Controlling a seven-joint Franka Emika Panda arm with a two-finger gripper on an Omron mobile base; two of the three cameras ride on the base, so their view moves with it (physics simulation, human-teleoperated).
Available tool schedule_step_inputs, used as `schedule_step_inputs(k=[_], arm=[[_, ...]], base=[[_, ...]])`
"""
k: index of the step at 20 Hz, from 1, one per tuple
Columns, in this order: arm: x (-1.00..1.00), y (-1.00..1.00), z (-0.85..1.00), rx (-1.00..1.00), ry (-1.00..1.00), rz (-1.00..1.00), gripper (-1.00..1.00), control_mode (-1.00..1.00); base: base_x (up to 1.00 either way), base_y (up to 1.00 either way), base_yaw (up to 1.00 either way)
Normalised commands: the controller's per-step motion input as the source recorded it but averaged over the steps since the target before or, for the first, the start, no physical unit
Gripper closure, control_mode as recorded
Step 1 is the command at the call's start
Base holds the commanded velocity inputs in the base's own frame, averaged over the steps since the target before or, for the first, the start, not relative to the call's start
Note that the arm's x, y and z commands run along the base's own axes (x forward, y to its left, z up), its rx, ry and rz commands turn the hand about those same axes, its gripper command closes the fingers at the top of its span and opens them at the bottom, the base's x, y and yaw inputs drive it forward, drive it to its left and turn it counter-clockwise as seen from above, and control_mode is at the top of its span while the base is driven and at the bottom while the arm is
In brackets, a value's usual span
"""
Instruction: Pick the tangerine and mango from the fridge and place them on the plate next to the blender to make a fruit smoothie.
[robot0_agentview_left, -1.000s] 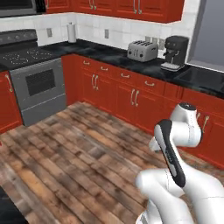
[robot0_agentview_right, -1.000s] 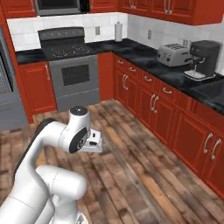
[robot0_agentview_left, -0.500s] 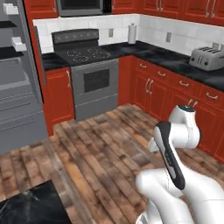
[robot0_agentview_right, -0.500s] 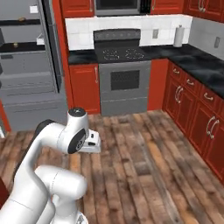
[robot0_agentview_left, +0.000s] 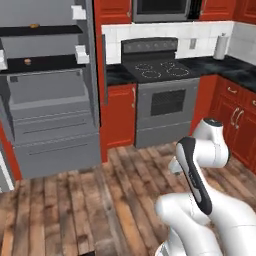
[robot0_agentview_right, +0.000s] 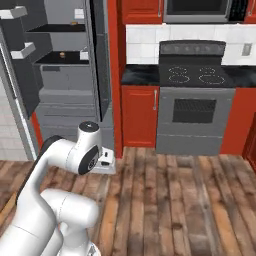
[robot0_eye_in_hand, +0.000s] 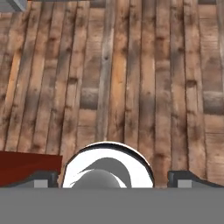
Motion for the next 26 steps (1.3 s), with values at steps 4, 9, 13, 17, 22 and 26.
schedule_step_inputs(k=[4,9,13,17,22,26], arm=[[0.00,0.00,0.00,0.00,0.00,0.00,-1.00,1.00],[0.00,0.00,0.00,0.00,0.00,0.00,-1.00,1.00],[0.00,0.00,0.00,0.00,0.00,0.00,-1.00,1.00],[0.00,0.00,0.00,0.00,0.00,0.00,-1.00,1.00],[0.00,0.00,0.00,0.00,0.00,0.00,-1.00,1.00],[0.00,0.00,0.00,0.00,0.00,0.00,-1.00,1.00]], base=[[1.00,0.00,0.47],[1.00,0.01,0.46],[1.00,0.47,0.27],[1.00,0.91,0.02],[1.00,0.77,-0.05],[0.97,0.11,-0.11]])
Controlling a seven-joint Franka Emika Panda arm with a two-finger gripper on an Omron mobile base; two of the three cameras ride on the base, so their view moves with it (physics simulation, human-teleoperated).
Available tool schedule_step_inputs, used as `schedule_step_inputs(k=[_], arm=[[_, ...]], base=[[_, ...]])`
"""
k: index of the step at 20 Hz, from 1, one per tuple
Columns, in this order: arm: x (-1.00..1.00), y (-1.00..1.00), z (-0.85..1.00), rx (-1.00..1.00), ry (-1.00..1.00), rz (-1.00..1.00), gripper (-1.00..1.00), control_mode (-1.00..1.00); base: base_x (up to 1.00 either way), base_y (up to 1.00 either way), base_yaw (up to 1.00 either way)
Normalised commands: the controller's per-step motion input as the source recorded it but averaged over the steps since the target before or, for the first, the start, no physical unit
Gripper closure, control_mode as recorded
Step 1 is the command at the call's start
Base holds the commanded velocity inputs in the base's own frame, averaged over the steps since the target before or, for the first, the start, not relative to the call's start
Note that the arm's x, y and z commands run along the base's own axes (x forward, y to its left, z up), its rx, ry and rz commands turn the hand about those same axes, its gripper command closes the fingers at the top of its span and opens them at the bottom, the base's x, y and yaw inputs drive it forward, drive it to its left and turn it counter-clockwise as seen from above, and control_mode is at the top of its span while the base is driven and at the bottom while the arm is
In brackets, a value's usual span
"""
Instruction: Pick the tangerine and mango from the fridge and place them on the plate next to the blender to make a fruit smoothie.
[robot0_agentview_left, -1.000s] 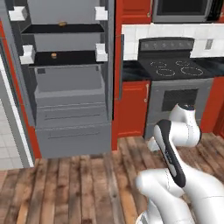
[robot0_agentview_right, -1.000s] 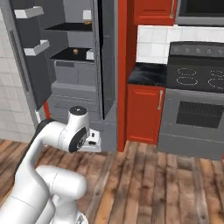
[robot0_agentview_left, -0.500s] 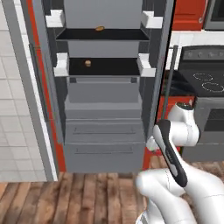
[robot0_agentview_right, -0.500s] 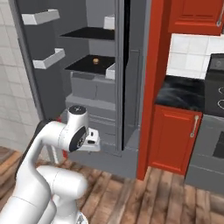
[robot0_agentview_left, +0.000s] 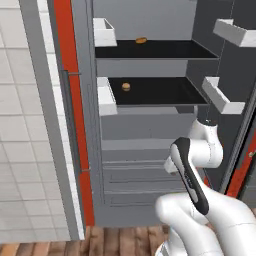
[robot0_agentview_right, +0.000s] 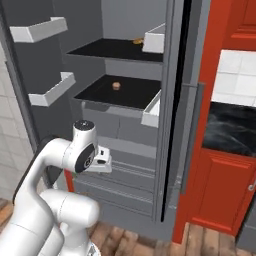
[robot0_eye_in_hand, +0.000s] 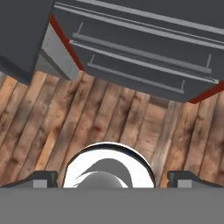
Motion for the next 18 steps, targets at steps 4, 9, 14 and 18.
schedule_step_inputs(k=[4,9,14,18], arm=[[0.00,0.00,0.00,0.00,0.00,0.00,-1.00,1.00],[0.00,0.00,0.00,0.00,0.00,0.00,-1.00,1.00],[0.00,0.00,0.00,0.00,0.00,0.00,-1.00,1.00],[0.00,0.00,0.00,0.00,0.00,0.00,-1.00,1.00]], base=[[0.78,0.03,-0.15],[0.73,0.15,-0.13],[0.67,0.22,-0.03],[0.55,0.29,0.00]])
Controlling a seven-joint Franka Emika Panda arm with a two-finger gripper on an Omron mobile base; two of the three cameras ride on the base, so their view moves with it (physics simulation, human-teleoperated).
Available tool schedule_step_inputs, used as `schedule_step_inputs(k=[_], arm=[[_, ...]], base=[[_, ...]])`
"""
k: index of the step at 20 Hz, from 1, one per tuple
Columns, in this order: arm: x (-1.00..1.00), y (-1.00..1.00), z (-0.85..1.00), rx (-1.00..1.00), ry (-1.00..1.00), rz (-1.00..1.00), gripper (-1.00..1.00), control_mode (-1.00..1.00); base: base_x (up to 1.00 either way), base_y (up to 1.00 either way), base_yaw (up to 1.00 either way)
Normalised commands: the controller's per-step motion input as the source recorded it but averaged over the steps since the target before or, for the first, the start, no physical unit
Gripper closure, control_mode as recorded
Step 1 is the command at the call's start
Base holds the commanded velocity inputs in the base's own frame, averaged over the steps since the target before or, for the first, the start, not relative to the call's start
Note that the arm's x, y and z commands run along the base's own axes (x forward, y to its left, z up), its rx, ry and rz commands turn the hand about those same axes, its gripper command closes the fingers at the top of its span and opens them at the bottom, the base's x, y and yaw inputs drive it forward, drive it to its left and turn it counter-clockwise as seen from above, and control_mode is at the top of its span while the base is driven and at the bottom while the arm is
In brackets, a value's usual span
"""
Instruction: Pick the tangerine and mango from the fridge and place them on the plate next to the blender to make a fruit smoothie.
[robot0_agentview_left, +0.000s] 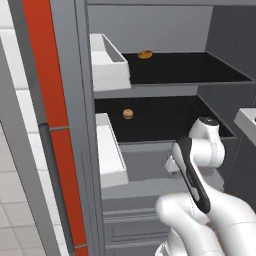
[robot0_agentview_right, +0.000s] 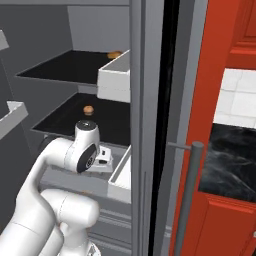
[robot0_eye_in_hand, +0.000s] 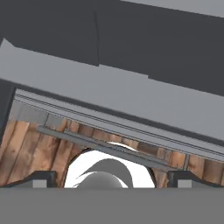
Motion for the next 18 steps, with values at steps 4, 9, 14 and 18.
schedule_step_inputs(k=[4,9,14,18], arm=[[0.52,0.46,0.35,-0.01,-0.06,0.00,-1.00,-1.00],[0.88,0.69,0.58,0.00,-0.30,0.00,-1.00,-1.00],[0.91,0.37,0.47,0.00,-0.16,0.00,-1.00,-1.00],[0.92,0.20,0.41,0.00,0.00,-0.01,-1.00,-1.00]], base=[[0.11,0.10,0.00],[0.00,0.00,0.00],[0.00,0.00,0.00],[0.00,0.00,0.00]])
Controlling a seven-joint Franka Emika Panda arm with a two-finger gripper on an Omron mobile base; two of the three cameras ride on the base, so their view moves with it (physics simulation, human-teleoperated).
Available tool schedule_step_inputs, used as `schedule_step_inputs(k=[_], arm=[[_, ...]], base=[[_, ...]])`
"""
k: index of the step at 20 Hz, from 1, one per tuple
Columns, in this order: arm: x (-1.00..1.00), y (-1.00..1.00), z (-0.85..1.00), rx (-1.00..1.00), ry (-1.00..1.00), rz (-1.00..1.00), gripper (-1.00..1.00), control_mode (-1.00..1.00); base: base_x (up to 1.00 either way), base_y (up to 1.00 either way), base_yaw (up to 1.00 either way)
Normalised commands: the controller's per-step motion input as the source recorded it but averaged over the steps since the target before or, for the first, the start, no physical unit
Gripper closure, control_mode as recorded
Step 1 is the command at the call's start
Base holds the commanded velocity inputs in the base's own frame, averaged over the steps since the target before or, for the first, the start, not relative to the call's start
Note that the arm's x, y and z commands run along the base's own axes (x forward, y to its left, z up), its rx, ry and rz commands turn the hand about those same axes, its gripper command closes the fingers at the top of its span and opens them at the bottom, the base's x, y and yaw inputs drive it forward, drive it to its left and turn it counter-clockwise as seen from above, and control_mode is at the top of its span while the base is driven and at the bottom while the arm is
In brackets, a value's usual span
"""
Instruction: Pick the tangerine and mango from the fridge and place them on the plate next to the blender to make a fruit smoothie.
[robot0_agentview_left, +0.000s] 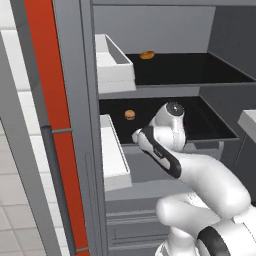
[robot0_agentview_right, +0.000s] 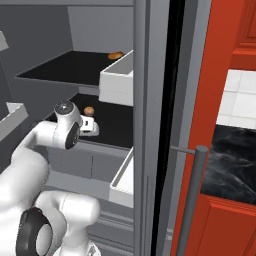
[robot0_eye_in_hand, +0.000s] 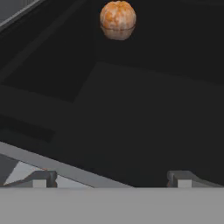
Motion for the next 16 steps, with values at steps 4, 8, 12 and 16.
schedule_step_inputs(k=[4,8,12,16], arm=[[0.81,0.32,0.19,0.00,0.05,-0.05,-1.00,-1.00],[0.68,0.32,0.04,0.00,0.05,-0.05,-1.00,-1.00],[0.53,0.36,0.00,0.00,0.00,-0.08,-1.00,-1.00],[0.43,0.05,0.00,0.00,0.00,-0.02,-1.00,-1.00]], base=[[0.00,0.00,0.00],[0.00,0.00,0.00],[0.00,0.00,0.00],[0.00,0.00,0.00]])
